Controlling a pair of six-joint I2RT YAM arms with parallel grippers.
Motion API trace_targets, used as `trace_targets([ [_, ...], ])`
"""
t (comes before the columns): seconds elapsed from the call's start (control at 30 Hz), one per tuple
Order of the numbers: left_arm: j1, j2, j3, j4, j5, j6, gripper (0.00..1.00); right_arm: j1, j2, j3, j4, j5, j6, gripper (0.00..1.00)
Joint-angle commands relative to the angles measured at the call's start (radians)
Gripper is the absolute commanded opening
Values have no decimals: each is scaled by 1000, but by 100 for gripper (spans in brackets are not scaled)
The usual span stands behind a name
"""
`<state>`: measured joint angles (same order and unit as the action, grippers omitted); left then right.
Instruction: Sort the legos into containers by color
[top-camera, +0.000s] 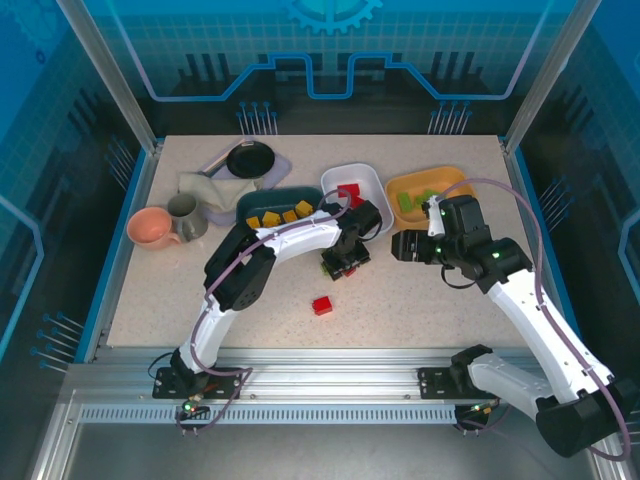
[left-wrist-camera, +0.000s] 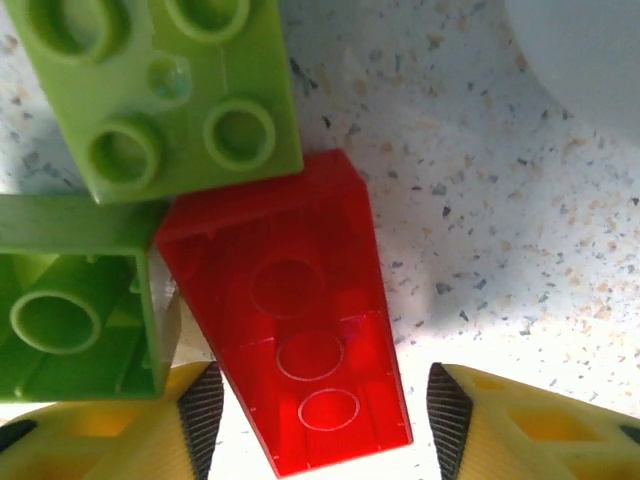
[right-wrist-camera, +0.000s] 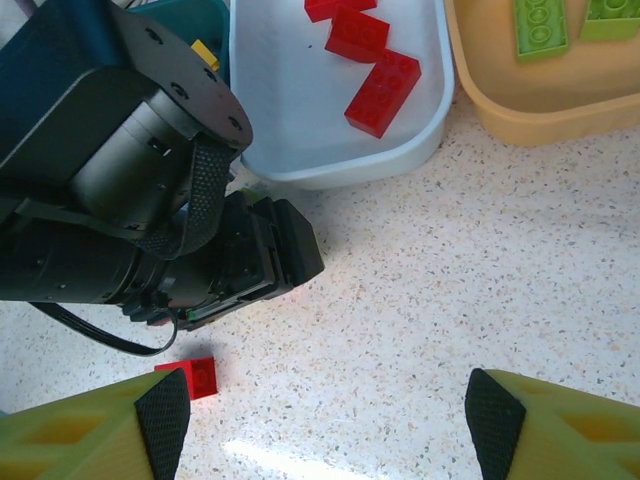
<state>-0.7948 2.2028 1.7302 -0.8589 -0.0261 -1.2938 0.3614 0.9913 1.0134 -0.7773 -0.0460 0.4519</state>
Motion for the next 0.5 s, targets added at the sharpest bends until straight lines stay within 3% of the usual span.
trace_targets([
  [0.0, -3, 24, 28, -23, -41, -30, 53, 11, -5, -5, -17, -33, -13, 76],
  [0.2, -9, -7, 0, -27, -63, -34, 34, 12, 2, -10, -14, -41, -18, 76],
  [0.47, -21, -147, -15, -84, -65, 0, 30, 13, 4, 25, -27, -34, -19, 75],
])
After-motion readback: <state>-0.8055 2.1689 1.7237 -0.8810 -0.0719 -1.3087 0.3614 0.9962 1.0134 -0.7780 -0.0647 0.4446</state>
